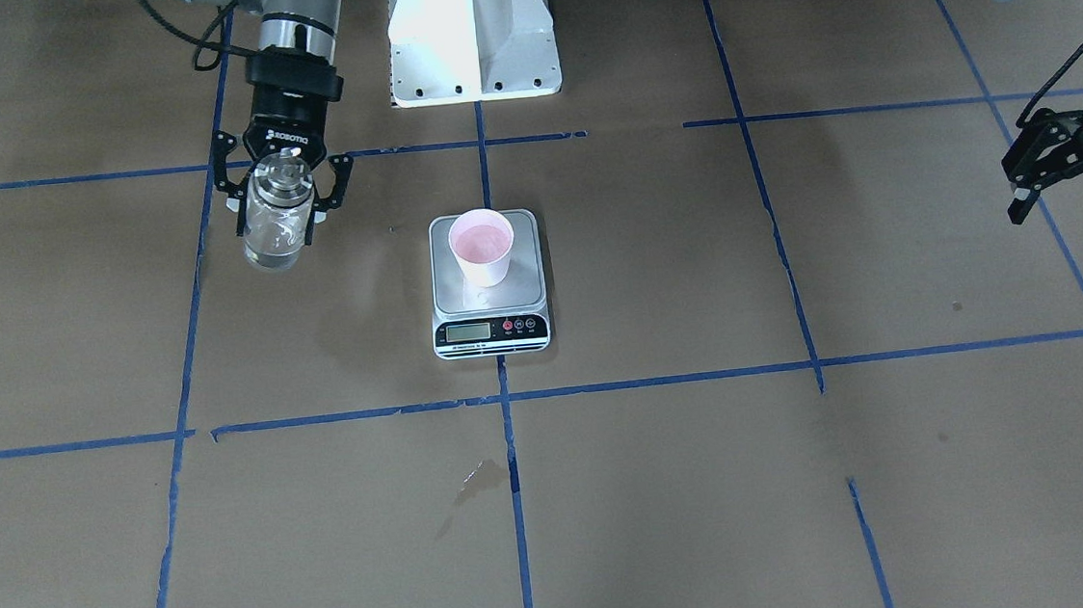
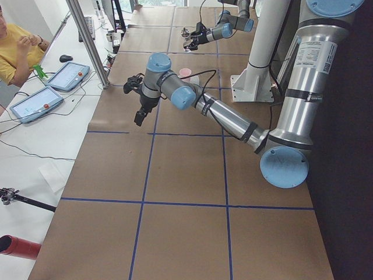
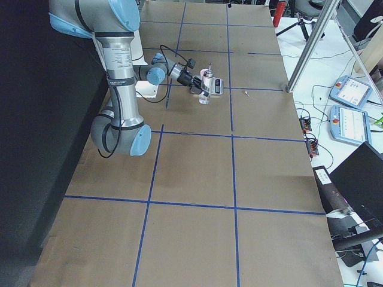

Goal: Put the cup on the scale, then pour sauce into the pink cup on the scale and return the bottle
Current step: 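Turn the bottle upright and carry it back with the right gripper, then lower the bottle onto the table with the right gripper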

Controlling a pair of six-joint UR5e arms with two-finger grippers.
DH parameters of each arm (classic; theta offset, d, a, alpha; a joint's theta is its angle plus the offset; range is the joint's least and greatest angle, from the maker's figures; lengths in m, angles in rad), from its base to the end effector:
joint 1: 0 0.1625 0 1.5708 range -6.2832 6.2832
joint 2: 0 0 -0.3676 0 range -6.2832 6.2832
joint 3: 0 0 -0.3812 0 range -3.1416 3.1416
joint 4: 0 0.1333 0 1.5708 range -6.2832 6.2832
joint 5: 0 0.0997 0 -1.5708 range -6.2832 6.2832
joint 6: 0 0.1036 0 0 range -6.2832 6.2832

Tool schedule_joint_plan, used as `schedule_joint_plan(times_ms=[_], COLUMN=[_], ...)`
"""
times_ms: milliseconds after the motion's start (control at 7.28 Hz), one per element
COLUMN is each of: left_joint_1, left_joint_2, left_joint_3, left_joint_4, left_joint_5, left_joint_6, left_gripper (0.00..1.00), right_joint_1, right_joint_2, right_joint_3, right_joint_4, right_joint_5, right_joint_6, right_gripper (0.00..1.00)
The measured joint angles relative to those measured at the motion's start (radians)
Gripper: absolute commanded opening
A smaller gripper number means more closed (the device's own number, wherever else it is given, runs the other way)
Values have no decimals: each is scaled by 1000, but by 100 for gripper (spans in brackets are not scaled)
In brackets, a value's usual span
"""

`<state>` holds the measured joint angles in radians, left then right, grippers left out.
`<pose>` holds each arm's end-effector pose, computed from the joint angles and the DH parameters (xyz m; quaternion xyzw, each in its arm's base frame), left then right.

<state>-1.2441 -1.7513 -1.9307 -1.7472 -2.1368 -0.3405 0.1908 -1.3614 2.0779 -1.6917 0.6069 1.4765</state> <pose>0.0950 -0.5226 0.3284 0.2326 0.3574 0.0917 0.8999 -0.4294 -0.3054 0.2647 0.4755 -0.1944 0.1767 0.8395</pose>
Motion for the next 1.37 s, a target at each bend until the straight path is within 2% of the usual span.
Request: schedule_joint_plan(times_ms=[137,412,550,825,1374], left_joint_1=[0,0,0,0,-3], left_joint_2=[0,0,0,1,5], left_joint_3=[-1,-5,-7,-9,-17], left_joint_4=[0,0,0,0,0], left_joint_5=[0,0,0,0,0], left_joint_6=[0,0,-1,-1,-2], left_gripper=[100,100,100,100,100], right_joint_1=[1,-1,-3,-3,-6], right_joint_2=[-77,-200,-218,-234,-239], right_joint_3=[-4,-84,-138,-207,-241], right_joint_4=[144,473,563,638,662], right_joint_5=[3,-18,-44,-74,-74], right_joint_6=[44,56,46,44,48], right_gripper=[0,0,0,0,0])
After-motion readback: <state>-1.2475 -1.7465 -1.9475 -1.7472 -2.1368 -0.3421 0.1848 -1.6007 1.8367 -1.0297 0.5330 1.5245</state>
